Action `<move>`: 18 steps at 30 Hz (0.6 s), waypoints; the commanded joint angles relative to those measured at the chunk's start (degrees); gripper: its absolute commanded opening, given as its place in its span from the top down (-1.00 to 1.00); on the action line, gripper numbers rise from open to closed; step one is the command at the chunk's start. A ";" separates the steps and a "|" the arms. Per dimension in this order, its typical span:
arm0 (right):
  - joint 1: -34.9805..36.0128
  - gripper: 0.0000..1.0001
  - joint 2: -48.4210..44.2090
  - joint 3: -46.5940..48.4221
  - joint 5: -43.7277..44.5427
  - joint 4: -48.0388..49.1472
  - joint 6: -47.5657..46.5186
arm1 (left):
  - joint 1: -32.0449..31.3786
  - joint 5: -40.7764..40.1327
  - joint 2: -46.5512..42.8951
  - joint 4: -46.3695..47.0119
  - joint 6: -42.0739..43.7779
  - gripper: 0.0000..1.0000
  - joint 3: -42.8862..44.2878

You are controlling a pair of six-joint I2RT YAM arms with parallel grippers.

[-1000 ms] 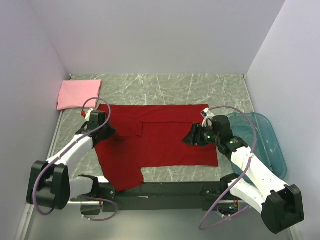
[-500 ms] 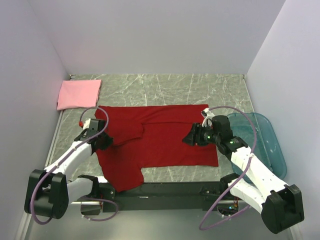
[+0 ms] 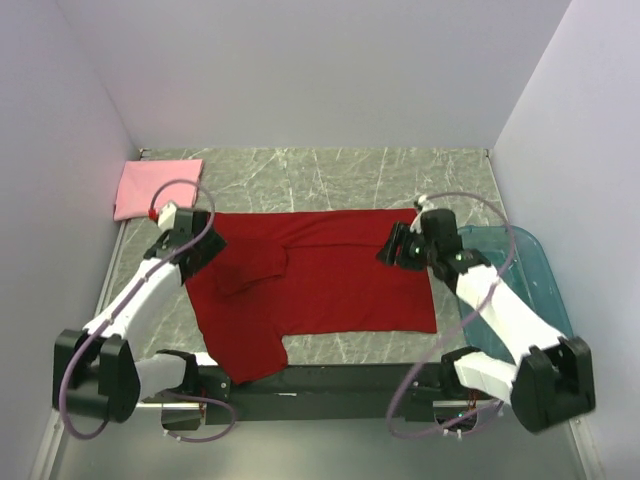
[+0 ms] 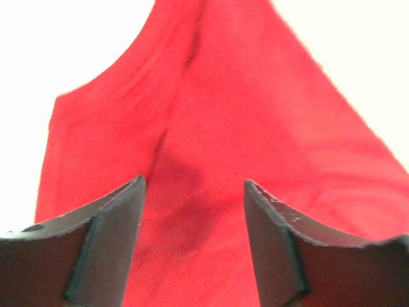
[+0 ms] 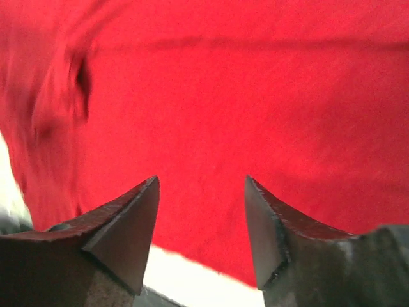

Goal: Fold and stack the t-shirts
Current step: Fold the tshirt

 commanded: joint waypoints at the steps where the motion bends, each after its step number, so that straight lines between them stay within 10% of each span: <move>1: -5.54 -0.23 7.88 6.49 3.39 1.38 2.87 | 0.61 -2.15 4.37 4.09 4.49 -0.34 6.70; 18: -12.59 -0.11 45.09 29.79 5.22 3.23 9.63 | 9.40 2.34 40.58 9.02 8.98 0.00 29.38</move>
